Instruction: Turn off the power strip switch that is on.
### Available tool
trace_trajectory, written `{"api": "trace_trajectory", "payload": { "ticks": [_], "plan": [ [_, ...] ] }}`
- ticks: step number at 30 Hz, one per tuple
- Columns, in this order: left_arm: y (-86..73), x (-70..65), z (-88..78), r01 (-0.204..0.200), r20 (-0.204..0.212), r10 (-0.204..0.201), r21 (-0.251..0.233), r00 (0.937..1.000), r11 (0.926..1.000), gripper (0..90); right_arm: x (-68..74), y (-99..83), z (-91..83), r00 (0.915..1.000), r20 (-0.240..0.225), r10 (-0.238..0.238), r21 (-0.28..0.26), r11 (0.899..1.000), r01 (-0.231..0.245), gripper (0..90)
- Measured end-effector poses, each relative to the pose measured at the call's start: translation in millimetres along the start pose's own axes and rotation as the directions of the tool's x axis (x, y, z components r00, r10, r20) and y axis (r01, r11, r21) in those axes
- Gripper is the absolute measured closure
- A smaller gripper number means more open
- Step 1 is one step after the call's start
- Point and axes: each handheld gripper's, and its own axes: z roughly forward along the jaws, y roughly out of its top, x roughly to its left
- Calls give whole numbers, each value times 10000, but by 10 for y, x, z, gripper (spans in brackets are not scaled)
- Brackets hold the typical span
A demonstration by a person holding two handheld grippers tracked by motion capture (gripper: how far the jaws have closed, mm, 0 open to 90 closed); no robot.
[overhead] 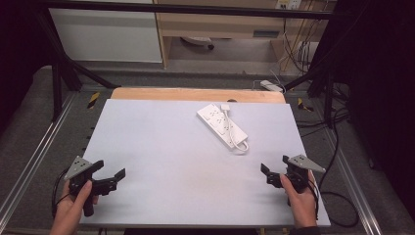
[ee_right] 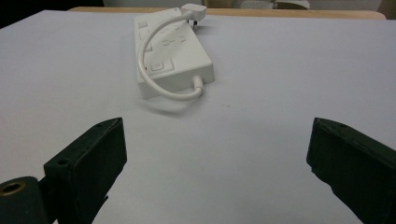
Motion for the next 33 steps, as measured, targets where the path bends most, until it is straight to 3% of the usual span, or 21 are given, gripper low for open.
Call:
{"api": "trace_trajectory", "payload": {
  "ticks": [8, 11, 24, 33],
  "plan": [
    [-3, 1, -1, 23, -11, -23, 18, 10000, 10000, 64, 38, 58, -26, 9998, -143, 123, -349, 9993, -128, 36],
    [-3, 6, 2, 37, -32, -37, 13, 10000, 10000, 64, 64, 91, -17, 9989, -241, 400, -207, 9990, -405, 31],
    [-18, 18, 16, 39, -120, -38, 104, 9999, 9999, 64, 148, 384, 30, 9999, 13, -114, -137, 9998, 115, 41],
    [-22, 10, 21, 22, -139, -20, 139, 9999, 9999, 64, 112, 619, 85, 10000, 24, 53, -442, 9990, -52, 38]
  ]
}}
